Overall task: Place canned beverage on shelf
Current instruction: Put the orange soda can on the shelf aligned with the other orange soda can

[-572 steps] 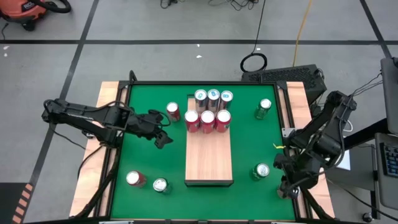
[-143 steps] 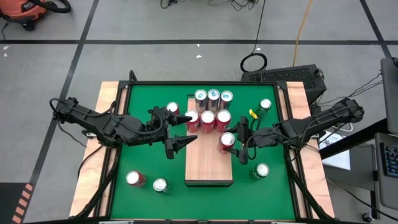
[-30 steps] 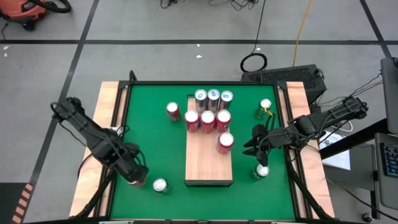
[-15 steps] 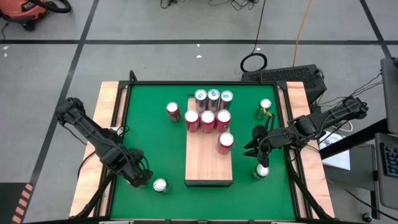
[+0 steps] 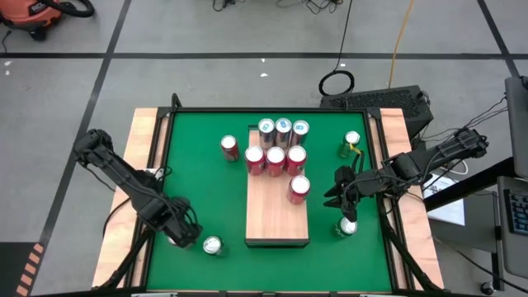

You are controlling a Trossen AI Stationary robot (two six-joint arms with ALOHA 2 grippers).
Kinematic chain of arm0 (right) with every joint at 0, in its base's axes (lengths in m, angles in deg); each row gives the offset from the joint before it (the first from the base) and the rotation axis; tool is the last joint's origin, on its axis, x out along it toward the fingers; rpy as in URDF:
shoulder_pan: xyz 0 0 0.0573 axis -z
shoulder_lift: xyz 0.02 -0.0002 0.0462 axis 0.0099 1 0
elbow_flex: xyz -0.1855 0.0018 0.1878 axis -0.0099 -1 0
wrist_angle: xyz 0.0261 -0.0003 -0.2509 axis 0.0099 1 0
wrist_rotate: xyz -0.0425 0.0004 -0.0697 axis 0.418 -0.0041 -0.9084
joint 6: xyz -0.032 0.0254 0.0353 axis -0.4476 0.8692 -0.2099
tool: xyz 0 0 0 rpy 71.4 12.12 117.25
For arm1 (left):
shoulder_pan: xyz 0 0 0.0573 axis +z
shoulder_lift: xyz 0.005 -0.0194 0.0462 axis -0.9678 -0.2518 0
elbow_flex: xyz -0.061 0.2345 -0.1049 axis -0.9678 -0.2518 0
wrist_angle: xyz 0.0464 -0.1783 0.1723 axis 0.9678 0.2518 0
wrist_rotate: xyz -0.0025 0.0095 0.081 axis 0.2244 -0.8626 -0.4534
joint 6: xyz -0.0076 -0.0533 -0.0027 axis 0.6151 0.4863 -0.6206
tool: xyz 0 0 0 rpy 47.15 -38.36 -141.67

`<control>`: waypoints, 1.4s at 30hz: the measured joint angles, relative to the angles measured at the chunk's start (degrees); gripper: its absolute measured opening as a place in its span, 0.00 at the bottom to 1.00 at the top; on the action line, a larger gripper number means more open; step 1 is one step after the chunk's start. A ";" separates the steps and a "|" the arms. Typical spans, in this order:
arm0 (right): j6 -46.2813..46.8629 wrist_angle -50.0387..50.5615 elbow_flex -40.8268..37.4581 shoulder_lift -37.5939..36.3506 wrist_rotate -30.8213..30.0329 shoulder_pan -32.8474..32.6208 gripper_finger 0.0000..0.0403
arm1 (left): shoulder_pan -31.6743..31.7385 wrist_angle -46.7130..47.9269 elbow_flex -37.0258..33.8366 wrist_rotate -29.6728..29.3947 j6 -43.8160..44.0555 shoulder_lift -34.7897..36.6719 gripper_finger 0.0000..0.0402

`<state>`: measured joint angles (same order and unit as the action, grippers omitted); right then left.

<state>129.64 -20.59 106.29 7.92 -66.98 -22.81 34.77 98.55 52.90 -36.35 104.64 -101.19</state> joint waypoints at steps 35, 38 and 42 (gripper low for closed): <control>1.22 -35.42 4.24 -0.42 2.45 -1.29 0.37 | 6.44 15.63 27.07 -3.32 -25.47 0.17 0.67; -2.73 -30.03 10.83 2.87 1.71 -1.21 0.37 | 8.65 21.79 33.16 -5.96 -29.10 0.24 0.67; -8.60 -21.17 21.32 8.83 -0.51 -1.03 0.37 | 11.43 25.16 38.34 -10.71 -37.82 0.32 0.67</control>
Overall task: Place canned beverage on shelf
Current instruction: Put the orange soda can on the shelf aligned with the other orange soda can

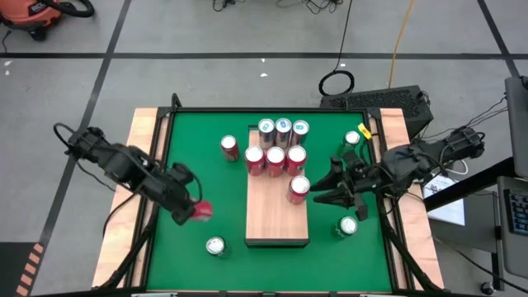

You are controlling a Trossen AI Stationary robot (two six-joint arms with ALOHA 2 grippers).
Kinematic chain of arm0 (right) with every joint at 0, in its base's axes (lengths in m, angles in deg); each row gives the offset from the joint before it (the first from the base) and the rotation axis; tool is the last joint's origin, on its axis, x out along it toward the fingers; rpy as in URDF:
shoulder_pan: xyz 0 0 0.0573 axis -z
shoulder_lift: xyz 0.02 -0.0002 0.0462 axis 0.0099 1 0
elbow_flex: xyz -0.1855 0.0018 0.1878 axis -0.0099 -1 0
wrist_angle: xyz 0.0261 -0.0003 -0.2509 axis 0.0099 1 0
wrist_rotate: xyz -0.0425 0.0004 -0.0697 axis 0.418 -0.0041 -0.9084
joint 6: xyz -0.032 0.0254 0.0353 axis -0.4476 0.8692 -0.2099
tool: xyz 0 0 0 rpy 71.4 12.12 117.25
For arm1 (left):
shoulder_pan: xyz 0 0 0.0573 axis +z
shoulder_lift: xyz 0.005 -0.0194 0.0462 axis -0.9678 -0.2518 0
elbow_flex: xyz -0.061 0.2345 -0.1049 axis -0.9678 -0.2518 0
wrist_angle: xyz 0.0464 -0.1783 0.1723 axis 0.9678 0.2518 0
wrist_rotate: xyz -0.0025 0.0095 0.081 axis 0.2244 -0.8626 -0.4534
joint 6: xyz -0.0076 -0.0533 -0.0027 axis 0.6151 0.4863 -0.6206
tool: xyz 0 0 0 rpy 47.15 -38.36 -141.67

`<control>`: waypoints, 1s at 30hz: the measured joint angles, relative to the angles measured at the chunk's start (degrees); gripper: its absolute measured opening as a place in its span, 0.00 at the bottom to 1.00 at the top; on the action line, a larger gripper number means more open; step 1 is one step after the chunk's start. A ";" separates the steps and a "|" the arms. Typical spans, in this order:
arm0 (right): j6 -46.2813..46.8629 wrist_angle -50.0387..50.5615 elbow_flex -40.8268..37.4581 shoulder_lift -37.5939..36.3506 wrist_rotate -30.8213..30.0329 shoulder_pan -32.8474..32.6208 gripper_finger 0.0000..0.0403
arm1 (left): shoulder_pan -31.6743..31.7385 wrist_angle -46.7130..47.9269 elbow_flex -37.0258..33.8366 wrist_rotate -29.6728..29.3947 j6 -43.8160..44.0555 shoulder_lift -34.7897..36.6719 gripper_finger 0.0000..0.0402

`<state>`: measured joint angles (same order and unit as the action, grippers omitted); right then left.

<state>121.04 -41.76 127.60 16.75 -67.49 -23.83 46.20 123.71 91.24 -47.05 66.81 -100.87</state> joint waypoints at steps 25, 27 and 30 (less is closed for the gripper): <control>-3.33 24.88 40.78 33.55 5.96 7.70 0.71 | 5.99 -23.13 5.56 -7.60 -65.29 -0.56 0.67; -2.04 24.91 40.78 34.85 8.25 8.59 0.74 | 5.97 -25.42 5.56 -8.25 -69.19 -0.69 0.67; -0.97 24.84 40.78 36.20 10.91 10.00 0.78 | 5.95 -26.98 5.58 -8.52 -74.62 -1.11 0.67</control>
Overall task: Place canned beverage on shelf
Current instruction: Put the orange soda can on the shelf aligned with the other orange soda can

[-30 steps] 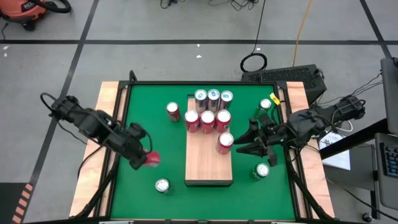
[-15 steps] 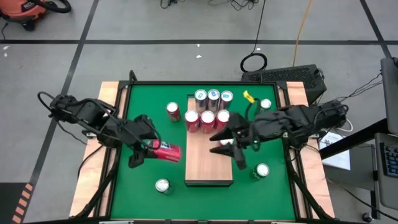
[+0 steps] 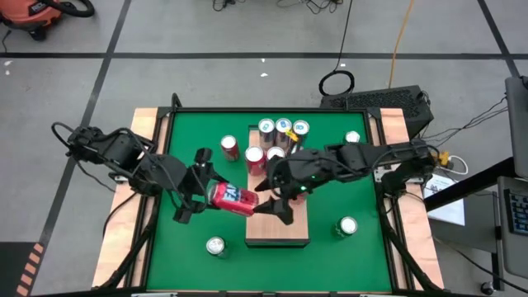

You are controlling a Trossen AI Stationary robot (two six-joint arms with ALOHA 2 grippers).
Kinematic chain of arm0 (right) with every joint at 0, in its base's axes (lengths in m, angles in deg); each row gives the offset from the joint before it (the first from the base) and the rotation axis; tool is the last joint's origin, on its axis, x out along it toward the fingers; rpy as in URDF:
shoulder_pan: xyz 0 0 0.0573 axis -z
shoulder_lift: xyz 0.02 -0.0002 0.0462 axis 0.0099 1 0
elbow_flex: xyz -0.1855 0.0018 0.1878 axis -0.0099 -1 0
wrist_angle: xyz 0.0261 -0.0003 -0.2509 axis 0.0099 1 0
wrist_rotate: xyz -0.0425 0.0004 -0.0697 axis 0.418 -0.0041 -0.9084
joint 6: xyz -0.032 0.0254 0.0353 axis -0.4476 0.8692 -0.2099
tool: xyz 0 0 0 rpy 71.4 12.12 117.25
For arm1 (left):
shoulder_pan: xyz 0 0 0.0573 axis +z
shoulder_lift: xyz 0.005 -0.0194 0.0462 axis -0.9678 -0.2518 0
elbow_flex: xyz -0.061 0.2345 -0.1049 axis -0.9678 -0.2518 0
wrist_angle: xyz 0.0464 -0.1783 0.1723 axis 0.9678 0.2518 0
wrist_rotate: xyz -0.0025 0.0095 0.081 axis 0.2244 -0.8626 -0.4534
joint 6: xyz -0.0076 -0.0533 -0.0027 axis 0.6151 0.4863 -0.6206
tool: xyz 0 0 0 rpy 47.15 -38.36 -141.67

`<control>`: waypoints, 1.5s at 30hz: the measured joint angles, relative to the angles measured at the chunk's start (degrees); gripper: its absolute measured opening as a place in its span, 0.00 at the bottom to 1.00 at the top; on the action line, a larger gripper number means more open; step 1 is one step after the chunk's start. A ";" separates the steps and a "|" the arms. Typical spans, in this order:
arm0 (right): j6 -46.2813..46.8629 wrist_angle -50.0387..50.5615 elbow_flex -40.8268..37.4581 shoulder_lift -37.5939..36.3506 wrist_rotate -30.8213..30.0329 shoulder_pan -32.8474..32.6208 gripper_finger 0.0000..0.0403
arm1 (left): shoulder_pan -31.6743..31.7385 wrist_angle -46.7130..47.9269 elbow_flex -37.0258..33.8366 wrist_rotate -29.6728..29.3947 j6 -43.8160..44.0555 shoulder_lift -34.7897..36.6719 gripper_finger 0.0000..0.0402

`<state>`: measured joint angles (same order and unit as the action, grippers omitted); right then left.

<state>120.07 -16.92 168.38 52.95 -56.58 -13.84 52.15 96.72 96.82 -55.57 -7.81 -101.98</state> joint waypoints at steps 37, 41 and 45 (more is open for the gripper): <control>-4.11 0.17 0.07 5.11 21.04 5.41 0.77 | 0.26 -10.13 0.00 -2.59 -24.24 -6.99 0.69; -4.69 0.14 0.07 5.11 20.78 5.45 0.71 | 0.25 -9.94 0.00 -2.80 -24.31 -6.99 0.70; -5.34 -0.03 0.07 5.11 20.87 5.51 0.70 | 0.13 -9.96 0.00 -5.43 -22.27 -6.99 0.72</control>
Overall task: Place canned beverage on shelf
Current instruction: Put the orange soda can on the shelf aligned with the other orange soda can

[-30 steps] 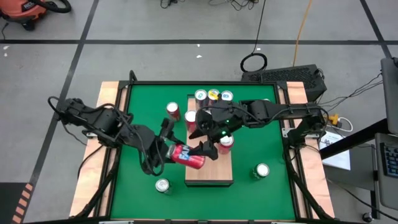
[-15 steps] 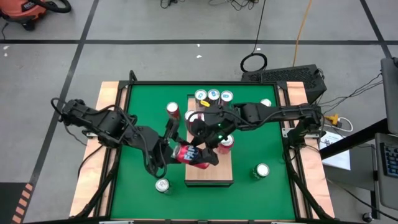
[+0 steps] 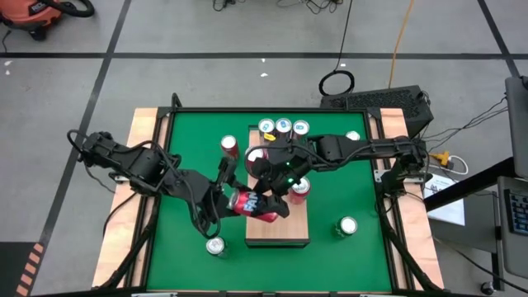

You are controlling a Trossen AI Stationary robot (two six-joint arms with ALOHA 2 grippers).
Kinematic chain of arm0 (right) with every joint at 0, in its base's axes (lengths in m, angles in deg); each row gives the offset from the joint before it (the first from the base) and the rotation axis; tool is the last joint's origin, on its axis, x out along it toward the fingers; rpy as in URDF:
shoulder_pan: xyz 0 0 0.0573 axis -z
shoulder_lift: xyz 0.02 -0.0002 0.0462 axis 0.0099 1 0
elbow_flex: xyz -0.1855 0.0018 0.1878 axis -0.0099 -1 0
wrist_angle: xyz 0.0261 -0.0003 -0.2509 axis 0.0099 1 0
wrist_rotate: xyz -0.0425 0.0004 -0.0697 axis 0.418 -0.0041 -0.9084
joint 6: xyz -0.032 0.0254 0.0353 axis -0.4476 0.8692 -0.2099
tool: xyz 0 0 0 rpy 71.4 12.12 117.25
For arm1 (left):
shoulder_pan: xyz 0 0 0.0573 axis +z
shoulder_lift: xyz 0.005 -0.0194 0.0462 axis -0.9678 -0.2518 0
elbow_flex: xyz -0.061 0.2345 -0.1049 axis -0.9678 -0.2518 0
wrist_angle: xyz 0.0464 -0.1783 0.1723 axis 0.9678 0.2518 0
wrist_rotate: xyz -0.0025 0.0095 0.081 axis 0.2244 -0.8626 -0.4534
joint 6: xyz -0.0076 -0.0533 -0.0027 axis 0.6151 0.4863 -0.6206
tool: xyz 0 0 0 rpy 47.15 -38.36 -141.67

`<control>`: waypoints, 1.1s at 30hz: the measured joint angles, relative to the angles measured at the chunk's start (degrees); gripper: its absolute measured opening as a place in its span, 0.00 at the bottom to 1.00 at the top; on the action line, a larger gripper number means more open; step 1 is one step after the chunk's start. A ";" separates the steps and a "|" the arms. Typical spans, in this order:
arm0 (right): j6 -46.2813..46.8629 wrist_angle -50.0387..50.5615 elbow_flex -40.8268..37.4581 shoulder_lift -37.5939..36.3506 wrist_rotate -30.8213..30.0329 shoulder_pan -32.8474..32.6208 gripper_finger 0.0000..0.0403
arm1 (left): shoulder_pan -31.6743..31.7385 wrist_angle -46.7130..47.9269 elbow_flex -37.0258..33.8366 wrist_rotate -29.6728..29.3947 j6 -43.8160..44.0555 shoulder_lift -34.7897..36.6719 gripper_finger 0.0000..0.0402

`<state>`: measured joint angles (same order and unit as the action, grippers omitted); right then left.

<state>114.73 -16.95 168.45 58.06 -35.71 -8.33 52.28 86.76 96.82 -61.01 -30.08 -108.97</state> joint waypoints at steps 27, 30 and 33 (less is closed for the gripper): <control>-12.47 -12.29 -0.11 -6.62 -18.87 1.77 0.72 | 0.24 -16.47 0.13 -13.18 42.25 6.99 0.99; -13.84 -15.25 -0.11 -6.62 -20.27 1.72 0.72 | 0.24 -19.76 0.13 -14.32 38.78 6.90 0.99; -14.77 -16.29 -0.11 -6.62 -21.84 1.72 0.72 | 0.44 -20.36 0.13 -15.05 36.92 6.87 0.99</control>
<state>99.96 -33.24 168.34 51.44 -57.55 -6.61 52.72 66.40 96.95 -76.06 6.84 -102.10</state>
